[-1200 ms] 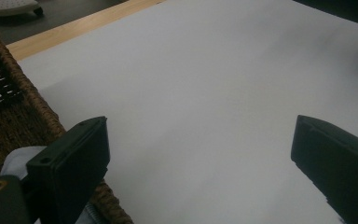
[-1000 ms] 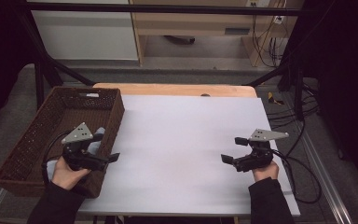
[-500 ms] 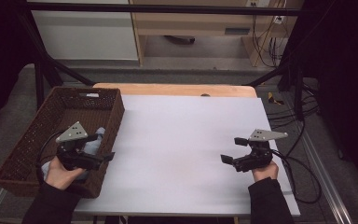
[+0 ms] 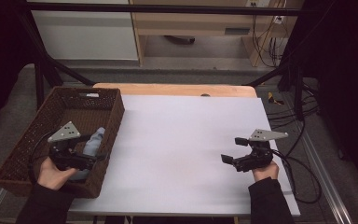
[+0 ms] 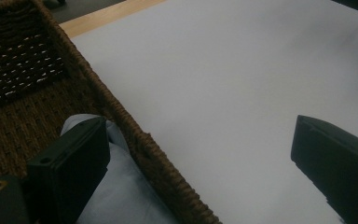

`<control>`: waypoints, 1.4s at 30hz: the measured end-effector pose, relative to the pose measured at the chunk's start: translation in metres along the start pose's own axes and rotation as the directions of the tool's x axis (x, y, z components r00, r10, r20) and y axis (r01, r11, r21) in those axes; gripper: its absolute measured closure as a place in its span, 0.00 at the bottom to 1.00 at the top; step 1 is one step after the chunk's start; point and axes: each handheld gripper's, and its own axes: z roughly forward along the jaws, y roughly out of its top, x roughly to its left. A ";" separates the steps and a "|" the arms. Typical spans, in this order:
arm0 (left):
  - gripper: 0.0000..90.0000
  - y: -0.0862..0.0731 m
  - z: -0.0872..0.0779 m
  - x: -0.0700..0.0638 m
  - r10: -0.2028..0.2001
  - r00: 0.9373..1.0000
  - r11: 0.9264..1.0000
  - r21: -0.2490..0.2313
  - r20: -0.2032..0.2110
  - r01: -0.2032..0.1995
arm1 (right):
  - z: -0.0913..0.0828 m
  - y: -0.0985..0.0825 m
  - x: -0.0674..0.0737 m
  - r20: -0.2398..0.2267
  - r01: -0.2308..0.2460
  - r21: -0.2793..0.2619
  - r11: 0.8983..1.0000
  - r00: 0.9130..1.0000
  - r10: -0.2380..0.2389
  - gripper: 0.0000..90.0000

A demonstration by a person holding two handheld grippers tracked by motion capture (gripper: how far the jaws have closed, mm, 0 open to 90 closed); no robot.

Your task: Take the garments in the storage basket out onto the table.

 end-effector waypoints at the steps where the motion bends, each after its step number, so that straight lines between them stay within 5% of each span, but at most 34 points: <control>1: 0.05 -0.001 -0.002 0.002 -0.006 1.000 1.000 0.000 -0.004 0.006 | 0.000 0.000 0.000 0.000 0.001 0.000 1.000 1.000 -0.001 0.05; 22: 0.05 -0.015 -0.024 0.016 -0.061 0.995 0.997 0.033 -0.080 0.063 | 0.000 -0.001 -0.001 -0.001 0.000 0.001 1.000 1.000 0.000 0.05; 42: 0.06 -0.024 -0.022 0.016 -0.080 0.988 0.986 0.138 -0.131 0.098 | 0.001 -0.001 -0.001 0.004 0.000 0.009 1.000 1.000 0.000 0.05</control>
